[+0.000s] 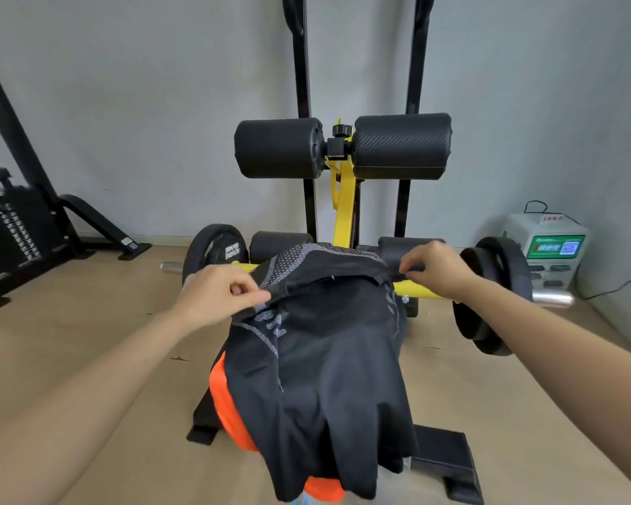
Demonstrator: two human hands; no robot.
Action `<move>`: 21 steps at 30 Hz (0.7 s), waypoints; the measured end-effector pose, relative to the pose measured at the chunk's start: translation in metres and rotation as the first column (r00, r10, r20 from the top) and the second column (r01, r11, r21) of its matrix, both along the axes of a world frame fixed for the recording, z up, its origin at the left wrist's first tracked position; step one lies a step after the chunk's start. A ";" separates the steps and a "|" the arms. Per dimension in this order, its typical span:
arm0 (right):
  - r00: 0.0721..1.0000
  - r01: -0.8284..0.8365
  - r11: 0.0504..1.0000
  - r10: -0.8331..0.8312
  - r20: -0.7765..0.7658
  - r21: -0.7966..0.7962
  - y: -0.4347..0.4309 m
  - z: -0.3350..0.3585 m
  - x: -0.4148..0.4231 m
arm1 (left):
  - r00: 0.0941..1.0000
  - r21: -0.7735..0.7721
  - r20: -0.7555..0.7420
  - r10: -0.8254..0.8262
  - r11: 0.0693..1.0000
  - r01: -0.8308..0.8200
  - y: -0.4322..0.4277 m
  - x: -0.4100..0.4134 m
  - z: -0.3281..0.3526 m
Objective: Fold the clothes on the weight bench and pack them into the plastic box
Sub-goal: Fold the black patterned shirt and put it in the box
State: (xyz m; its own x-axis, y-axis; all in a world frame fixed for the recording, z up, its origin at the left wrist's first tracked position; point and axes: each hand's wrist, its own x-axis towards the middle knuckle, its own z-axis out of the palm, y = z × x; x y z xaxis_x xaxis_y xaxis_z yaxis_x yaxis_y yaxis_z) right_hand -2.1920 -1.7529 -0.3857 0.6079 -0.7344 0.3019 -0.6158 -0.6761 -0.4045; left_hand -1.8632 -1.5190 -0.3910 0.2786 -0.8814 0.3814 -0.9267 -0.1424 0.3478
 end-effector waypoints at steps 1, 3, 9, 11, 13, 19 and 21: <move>1.000 0.000 1.000 0.000 -0.004 -0.001 0.007 -0.005 -0.004 | 1.000 0.013 0.005 -0.005 1.000 0.005 0.005 -0.005 -0.004; 0.997 0.025 1.000 -0.025 0.067 0.012 0.022 -0.013 -0.012 | 0.997 -0.048 -0.071 -0.004 0.999 0.001 0.015 -0.015 -0.010; 0.935 -0.092 0.987 0.041 0.351 0.132 0.096 -0.022 -0.019 | 0.979 -0.157 -0.140 -0.148 0.980 0.126 0.051 -0.075 -0.021; 0.915 -0.192 0.974 0.132 0.381 0.124 0.124 -0.030 -0.020 | 0.974 -0.109 -0.044 -0.221 0.970 0.215 0.066 -0.096 -0.030; 0.922 -0.251 0.967 0.224 0.315 0.048 0.147 -0.042 -0.022 | 0.952 -0.052 0.085 -0.295 0.953 0.300 0.079 -0.112 -0.039; 0.927 -0.363 0.907 0.374 0.009 -0.213 0.173 -0.066 -0.028 | 0.955 0.004 0.150 -0.255 0.966 0.257 0.109 -0.118 -0.054; 0.926 -0.377 0.891 0.360 -0.112 -0.254 0.174 -0.074 -0.031 | 0.992 -0.029 0.073 -0.107 0.994 0.110 0.119 -0.114 -0.057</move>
State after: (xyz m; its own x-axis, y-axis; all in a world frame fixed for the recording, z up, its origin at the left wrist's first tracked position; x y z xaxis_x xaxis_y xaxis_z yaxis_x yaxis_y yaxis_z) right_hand -2.2234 -1.5786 -0.4599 0.8422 -0.3521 0.4084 -0.3193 -0.9360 -0.1484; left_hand -1.9768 -1.4004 -0.4478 0.1531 -0.8914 0.4265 -0.9587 -0.0293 0.2828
